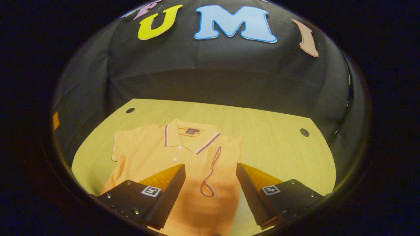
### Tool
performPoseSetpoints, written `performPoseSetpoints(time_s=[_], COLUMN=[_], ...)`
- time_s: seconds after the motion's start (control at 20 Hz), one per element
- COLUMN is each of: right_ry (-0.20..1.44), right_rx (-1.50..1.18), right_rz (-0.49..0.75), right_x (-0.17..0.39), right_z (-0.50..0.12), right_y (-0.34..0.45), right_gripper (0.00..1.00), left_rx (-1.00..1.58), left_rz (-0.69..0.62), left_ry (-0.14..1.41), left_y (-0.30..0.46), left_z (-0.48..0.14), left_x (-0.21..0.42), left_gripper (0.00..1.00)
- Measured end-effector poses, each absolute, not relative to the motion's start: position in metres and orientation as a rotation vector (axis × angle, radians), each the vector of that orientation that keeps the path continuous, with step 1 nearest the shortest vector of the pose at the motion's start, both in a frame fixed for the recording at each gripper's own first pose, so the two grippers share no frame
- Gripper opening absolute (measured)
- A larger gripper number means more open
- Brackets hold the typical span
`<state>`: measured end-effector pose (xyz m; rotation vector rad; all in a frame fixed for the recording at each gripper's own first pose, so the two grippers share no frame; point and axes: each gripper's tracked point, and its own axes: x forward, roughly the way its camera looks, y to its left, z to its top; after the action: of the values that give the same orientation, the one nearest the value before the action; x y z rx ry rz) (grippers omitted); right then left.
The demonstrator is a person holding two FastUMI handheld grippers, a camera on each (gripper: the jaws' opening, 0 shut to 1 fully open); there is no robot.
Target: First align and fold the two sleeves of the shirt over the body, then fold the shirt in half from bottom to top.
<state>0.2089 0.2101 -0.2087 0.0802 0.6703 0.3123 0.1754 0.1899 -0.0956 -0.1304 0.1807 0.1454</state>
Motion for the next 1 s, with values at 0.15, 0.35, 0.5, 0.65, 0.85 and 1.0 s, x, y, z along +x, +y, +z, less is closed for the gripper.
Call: performPoseSetpoints(time_s=[0.15, 0.35, 0.5, 0.65, 0.85, 1.0], right_ry=[0.615, 0.553, 0.526, 0.513, 0.523, 0.543], right_rx=[0.078, 0.082, 0.074, 0.059, 0.040, 0.029], right_rz=[0.284, 0.248, 0.217, 0.207, 0.197, 0.207], right_x=[0.193, 0.165, 0.140, 0.118, 0.094, 0.081], right_z=[-0.177, -0.141, -0.122, -0.110, -0.108, -0.107], right_y=[0.208, 0.207, 0.206, 0.206, 0.203, 0.202], right_gripper=[0.95, 0.96, 0.95, 0.95, 0.95, 0.95], left_rx=[-0.153, -0.197, -0.225, -0.198, -0.185, -0.159], left_rz=[0.123, 0.106, 0.123, 0.145, 0.146, 0.152], left_ry=[0.231, 0.327, 0.410, 0.503, 0.571, 0.605], left_y=[0.205, 0.226, 0.241, 0.253, 0.256, 0.259], left_z=[-0.126, -0.177, -0.221, -0.262, -0.302, -0.321], left_x=[0.205, 0.246, 0.276, 0.296, 0.323, 0.337], left_gripper=[0.94, 0.94, 0.96, 0.95, 0.94, 0.95])
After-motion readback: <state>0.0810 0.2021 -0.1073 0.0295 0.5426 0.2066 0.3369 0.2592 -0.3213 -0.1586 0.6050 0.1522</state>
